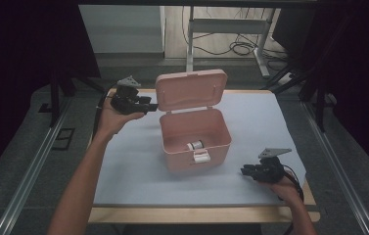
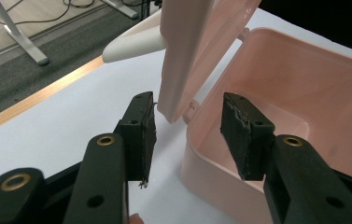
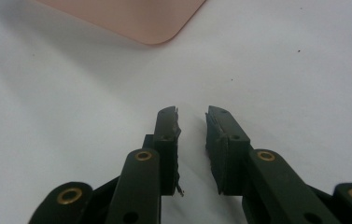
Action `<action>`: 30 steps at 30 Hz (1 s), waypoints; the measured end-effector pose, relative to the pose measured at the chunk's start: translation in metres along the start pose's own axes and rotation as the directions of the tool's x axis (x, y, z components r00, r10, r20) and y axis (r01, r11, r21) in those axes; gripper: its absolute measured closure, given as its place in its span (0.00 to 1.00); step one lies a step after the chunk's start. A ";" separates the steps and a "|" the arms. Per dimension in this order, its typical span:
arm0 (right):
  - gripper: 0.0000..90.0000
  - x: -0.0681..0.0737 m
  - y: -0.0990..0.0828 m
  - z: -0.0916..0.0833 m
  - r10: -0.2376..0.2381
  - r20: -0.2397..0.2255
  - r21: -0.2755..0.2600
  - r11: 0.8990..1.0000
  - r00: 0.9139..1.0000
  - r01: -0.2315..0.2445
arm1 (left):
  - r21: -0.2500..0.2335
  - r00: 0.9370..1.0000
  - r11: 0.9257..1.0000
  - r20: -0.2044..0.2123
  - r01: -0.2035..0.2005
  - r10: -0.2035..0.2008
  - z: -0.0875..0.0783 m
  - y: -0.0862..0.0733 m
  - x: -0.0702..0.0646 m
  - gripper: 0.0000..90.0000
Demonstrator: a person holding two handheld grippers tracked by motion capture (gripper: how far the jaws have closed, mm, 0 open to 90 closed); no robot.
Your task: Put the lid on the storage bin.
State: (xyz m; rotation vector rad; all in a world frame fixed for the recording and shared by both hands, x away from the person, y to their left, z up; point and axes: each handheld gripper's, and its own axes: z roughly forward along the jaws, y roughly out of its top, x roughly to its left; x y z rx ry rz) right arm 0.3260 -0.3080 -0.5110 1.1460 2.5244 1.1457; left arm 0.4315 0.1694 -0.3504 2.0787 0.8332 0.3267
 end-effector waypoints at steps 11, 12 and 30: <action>0.82 -0.001 -0.001 -0.001 0.001 0.004 -0.005 1.000 1.000 -0.001 | 0.011 1.000 1.000 -0.026 -0.016 0.016 -0.003 0.005 0.008 0.79; 0.82 -0.001 -0.001 -0.001 0.004 0.001 -0.005 1.000 1.000 -0.004 | 0.011 0.999 1.000 -0.030 -0.019 0.019 -0.003 0.006 0.009 0.81; 0.83 -0.003 0.001 -0.010 0.010 0.030 -0.047 0.999 0.999 -0.008 | -0.035 0.997 0.999 -0.071 -0.012 0.009 0.003 0.033 0.020 1.00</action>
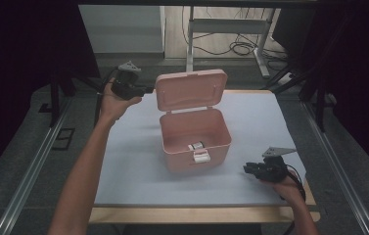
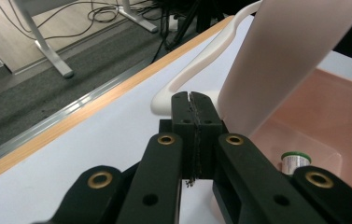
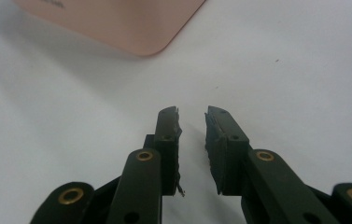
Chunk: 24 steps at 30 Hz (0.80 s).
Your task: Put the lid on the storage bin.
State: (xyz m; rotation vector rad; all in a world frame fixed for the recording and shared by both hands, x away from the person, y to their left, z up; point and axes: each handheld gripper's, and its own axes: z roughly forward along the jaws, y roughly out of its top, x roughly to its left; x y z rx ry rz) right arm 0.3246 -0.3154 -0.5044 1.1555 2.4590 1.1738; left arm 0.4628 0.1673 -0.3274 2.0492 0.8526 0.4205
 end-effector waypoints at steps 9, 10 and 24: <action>0.84 0.002 0.007 -0.004 0.001 0.024 -0.032 0.999 1.000 -0.001 | -0.017 1.000 1.000 0.011 0.001 -0.001 0.006 0.007 -0.003 1.00; 0.84 0.002 0.007 -0.004 0.000 0.025 -0.033 0.999 1.000 0.000 | -0.020 1.000 1.000 0.012 0.005 -0.004 0.006 0.006 -0.002 1.00; 0.84 0.002 0.009 -0.004 0.001 0.032 -0.043 0.999 0.999 0.001 | -0.045 1.000 0.999 0.003 0.000 0.001 0.005 0.016 -0.004 1.00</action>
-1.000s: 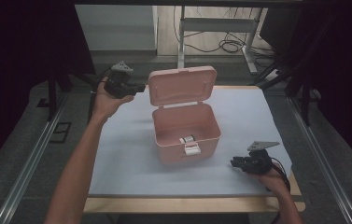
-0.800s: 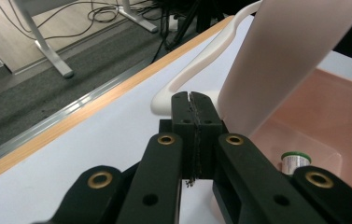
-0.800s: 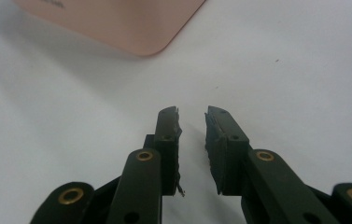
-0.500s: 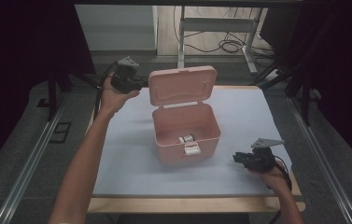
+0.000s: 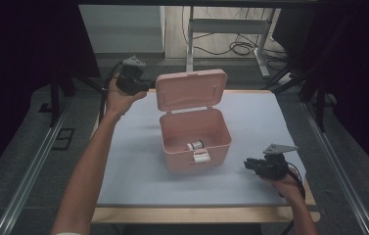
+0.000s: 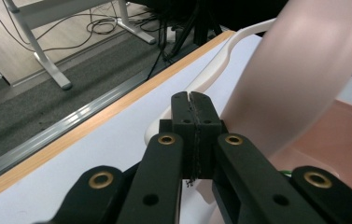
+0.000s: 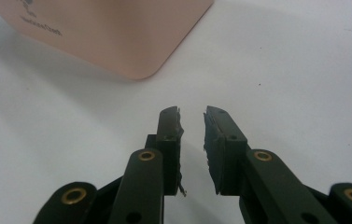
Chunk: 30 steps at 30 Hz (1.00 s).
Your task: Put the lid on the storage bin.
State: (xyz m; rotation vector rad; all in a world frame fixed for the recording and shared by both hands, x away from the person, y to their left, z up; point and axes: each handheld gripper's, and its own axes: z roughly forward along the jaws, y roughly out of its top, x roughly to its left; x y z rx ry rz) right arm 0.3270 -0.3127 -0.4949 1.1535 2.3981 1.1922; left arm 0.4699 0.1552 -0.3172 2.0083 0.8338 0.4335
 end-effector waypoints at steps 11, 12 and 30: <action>0.84 -0.001 -0.002 -0.001 0.003 -0.001 -0.003 1.000 1.000 -0.003 | -0.004 1.000 1.000 -0.002 -0.001 0.001 -0.002 0.001 -0.001 1.00; 0.84 -0.001 -0.002 -0.001 0.004 -0.001 -0.003 1.000 1.000 -0.004 | -0.006 1.000 1.000 -0.002 -0.001 0.001 -0.002 0.000 -0.001 1.00; 0.84 -0.001 -0.006 -0.004 0.013 0.005 -0.005 1.000 1.000 -0.013 | 0.004 1.000 1.000 0.000 -0.019 0.019 -0.007 -0.006 -0.005 1.00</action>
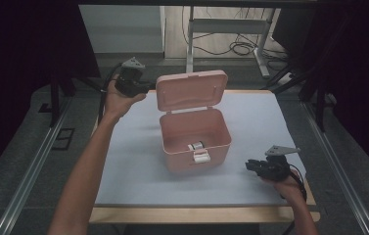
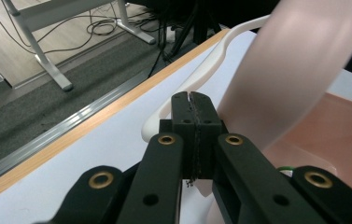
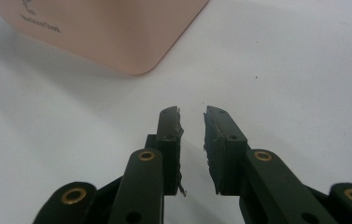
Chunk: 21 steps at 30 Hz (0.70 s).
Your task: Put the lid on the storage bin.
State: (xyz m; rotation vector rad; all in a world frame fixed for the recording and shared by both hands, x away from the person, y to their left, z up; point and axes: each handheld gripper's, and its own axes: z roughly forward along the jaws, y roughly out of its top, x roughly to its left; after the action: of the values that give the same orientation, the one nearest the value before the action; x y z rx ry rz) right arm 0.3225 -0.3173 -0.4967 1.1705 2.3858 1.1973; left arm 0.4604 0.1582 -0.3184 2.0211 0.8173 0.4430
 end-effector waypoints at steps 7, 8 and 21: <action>0.84 0.000 0.000 0.000 0.002 -0.001 -0.001 1.000 1.000 -0.002 | -0.003 1.000 1.000 -0.005 0.010 -0.010 0.001 0.001 0.002 1.00; 0.84 0.000 0.000 -0.001 0.002 0.001 -0.001 1.000 1.000 -0.002 | -0.001 1.000 1.000 -0.009 0.013 -0.013 0.001 0.002 0.004 1.00; 0.84 -0.005 -0.005 -0.006 0.018 0.010 -0.003 1.000 1.000 -0.018 | -0.019 1.000 1.000 0.010 0.004 -0.004 0.011 0.012 -0.001 1.00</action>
State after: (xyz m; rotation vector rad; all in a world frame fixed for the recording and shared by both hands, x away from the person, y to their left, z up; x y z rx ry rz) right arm 0.3196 -0.3263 -0.4971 1.1965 2.3706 1.1971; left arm 0.4706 0.1465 -0.3141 2.0021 0.8086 0.4368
